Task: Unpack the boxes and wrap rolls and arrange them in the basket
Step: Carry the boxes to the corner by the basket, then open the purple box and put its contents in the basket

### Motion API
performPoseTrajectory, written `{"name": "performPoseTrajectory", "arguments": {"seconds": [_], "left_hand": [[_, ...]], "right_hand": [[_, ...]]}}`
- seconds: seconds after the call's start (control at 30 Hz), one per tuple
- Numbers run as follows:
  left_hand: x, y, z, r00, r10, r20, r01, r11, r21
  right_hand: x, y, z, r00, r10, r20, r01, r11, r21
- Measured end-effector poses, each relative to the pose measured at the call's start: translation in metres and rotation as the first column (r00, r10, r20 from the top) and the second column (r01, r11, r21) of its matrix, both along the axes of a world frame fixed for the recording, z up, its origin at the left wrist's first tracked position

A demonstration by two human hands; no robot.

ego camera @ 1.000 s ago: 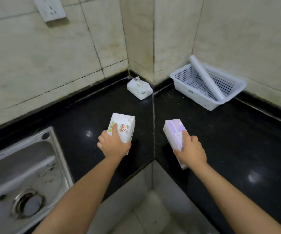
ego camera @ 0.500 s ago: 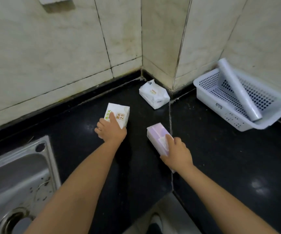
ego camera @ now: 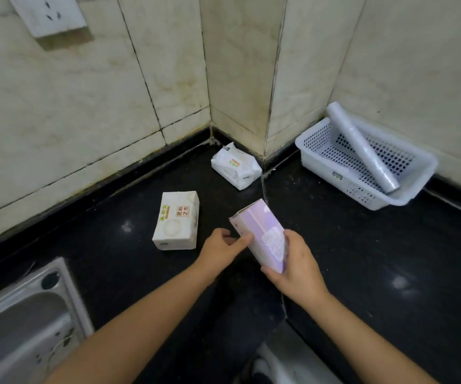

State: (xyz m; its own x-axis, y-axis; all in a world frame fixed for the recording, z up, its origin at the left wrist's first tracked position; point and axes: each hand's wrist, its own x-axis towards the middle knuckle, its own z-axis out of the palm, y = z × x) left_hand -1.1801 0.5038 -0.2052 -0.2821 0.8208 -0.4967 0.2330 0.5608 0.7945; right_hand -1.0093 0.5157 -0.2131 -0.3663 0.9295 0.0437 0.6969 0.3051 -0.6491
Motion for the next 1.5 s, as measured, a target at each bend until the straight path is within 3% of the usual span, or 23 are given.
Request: {"name": "performPoseTrajectory", "arguments": {"seconds": [0.1, 0.17, 0.27, 0.33, 0.4, 0.57, 0.63, 0.73, 0.87, 0.97, 1.1, 1.23, 1.27, 1.4, 1.5], "left_hand": [[0.021, 0.003, 0.015, 0.989, -0.058, 0.139, 0.043, 0.993, 0.108], [0.032, 0.004, 0.025, 0.987, -0.131, 0.092, 0.112, 0.976, 0.186], [0.049, 0.004, 0.043, 0.952, -0.255, -0.169, 0.298, 0.900, 0.318], [0.062, 0.005, 0.055, 0.839, -0.292, -0.459, 0.478, 0.798, 0.367], [0.076, 0.008, 0.069, 0.713, -0.276, -0.645, 0.608, 0.702, 0.372], [0.106, 0.022, 0.102, 0.551, -0.209, -0.808, 0.773, 0.492, 0.401], [0.114, 0.029, 0.111, 0.480, -0.206, -0.853, 0.811, 0.476, 0.341], [0.114, 0.043, 0.115, 0.322, -0.210, -0.923, 0.823, 0.545, 0.163], [0.119, 0.062, 0.118, 0.252, -0.259, -0.932, 0.787, 0.615, 0.042], [0.123, 0.073, 0.123, 0.268, -0.318, -0.909, 0.798, 0.603, 0.025], [0.123, 0.080, 0.128, 0.452, -0.382, -0.806, 0.806, 0.563, 0.184], [0.118, 0.079, 0.131, 0.527, -0.373, -0.764, 0.801, 0.518, 0.300], [0.116, 0.080, 0.131, 0.541, -0.378, -0.751, 0.800, 0.506, 0.322], [0.108, 0.079, 0.132, 0.609, -0.377, -0.697, 0.764, 0.514, 0.390], [0.113, 0.077, 0.133, 0.538, -0.344, -0.770, 0.792, 0.519, 0.322]], "right_hand": [[0.020, -0.013, 0.014, 1.000, 0.026, -0.011, -0.026, 0.999, 0.025], [0.042, -0.023, 0.018, 0.997, 0.081, 0.007, -0.081, 0.997, 0.004], [0.076, -0.033, 0.034, 1.000, 0.020, -0.012, -0.020, 0.998, -0.062], [0.092, -0.028, 0.054, 0.989, -0.108, -0.103, 0.102, 0.993, -0.066], [0.102, -0.016, 0.077, 0.967, -0.170, -0.191, 0.150, 0.982, -0.114], [0.114, 0.011, 0.117, 0.960, -0.160, -0.228, 0.125, 0.979, -0.162], [0.126, 0.017, 0.122, 0.923, -0.230, -0.310, 0.184, 0.968, -0.171], [0.137, 0.023, 0.127, 0.865, -0.328, -0.380, 0.249, 0.938, -0.243], [0.149, 0.033, 0.136, 0.816, -0.381, -0.435, 0.277, 0.918, -0.284], [0.152, 0.042, 0.142, 0.810, -0.381, -0.446, 0.266, 0.916, -0.301], [0.160, 0.045, 0.146, 0.747, -0.401, -0.529, 0.234, 0.905, -0.355], [0.170, 0.043, 0.144, 0.704, -0.385, -0.597, 0.174, 0.908, -0.381], [0.174, 0.043, 0.145, 0.652, -0.391, -0.649, 0.142, 0.904, -0.402], [0.186, 0.044, 0.146, 0.269, -0.538, -0.799, -0.020, 0.826, -0.563], [0.184, 0.045, 0.144, 0.230, -0.585, -0.777, 0.025, 0.802, -0.597]]}}
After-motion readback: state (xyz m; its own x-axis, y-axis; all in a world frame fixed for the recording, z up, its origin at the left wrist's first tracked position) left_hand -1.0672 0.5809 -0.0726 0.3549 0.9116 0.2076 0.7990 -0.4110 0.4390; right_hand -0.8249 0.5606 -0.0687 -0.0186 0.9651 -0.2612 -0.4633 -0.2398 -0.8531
